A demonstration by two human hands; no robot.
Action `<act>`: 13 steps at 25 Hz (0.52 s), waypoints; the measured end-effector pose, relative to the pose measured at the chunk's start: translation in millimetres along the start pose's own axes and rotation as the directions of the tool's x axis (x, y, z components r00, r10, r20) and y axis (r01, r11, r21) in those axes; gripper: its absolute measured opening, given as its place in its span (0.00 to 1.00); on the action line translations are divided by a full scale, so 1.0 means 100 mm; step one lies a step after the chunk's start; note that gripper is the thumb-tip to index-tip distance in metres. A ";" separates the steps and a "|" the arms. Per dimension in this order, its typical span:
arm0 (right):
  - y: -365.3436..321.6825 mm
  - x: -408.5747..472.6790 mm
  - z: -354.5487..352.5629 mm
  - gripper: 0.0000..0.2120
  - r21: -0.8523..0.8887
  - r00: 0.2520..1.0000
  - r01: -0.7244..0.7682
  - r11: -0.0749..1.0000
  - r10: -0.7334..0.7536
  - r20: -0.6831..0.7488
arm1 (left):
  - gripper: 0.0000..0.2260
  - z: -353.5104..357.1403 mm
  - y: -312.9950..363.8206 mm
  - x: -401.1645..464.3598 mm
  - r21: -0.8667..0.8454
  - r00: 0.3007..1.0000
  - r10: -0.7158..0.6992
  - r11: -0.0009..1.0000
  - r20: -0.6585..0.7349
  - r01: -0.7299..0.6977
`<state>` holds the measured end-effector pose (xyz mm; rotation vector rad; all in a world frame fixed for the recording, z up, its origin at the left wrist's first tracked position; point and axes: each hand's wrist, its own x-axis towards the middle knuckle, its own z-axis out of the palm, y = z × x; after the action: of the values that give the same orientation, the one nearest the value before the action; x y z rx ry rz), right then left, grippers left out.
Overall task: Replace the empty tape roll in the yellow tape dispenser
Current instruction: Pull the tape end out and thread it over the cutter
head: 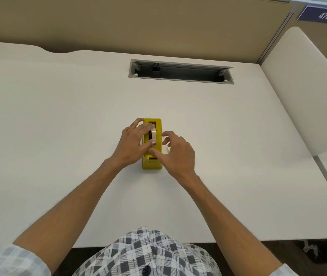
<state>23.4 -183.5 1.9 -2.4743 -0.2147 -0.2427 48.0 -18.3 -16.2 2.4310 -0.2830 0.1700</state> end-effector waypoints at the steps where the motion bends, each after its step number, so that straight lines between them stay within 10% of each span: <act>1: -0.02 0.02 0.02 0.26 0.016 0.999 -0.031 0.999 0.030 0.023 | 0.20 0.00 0.00 0.00 -0.002 1.000 -0.003 1.000 0.000 0.003; 13: -0.13 -0.06 0.05 0.12 0.504 0.956 -0.290 0.814 0.268 0.117 | 0.19 0.00 -0.03 0.02 0.007 1.000 0.015 1.000 -0.003 -0.015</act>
<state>15.6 -171.3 4.2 -1.9372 0.0682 -0.0013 50.2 -16.8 -17.6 2.4359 -0.2999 0.1813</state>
